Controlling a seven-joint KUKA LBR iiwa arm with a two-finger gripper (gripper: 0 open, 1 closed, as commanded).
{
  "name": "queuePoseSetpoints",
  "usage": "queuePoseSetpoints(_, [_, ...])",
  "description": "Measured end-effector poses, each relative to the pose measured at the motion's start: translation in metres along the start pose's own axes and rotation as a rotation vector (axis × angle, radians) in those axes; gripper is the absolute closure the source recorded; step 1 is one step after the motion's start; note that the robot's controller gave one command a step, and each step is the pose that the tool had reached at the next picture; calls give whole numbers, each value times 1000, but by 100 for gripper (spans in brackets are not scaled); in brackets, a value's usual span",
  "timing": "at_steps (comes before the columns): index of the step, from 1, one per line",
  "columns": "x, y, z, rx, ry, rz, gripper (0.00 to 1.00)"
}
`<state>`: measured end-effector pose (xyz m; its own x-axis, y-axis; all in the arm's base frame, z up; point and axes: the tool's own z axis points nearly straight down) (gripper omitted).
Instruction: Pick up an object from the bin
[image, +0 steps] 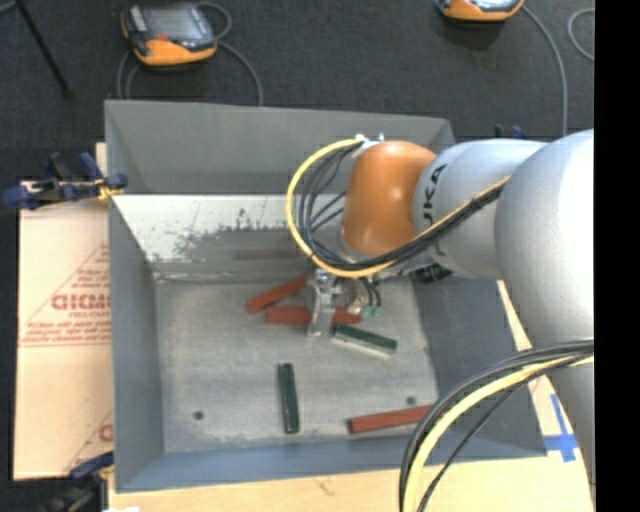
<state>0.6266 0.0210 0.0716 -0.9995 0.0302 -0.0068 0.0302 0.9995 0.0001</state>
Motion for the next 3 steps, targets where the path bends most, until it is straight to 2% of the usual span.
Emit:
queuePoseSetpoints(1, [0,0,0,0,0,1,100])
queuePoseSetpoints(2, [3,-4,-112,0,2,-67,100])
queuePoseSetpoints(3, [3,-4,-112,0,3,-66,100])
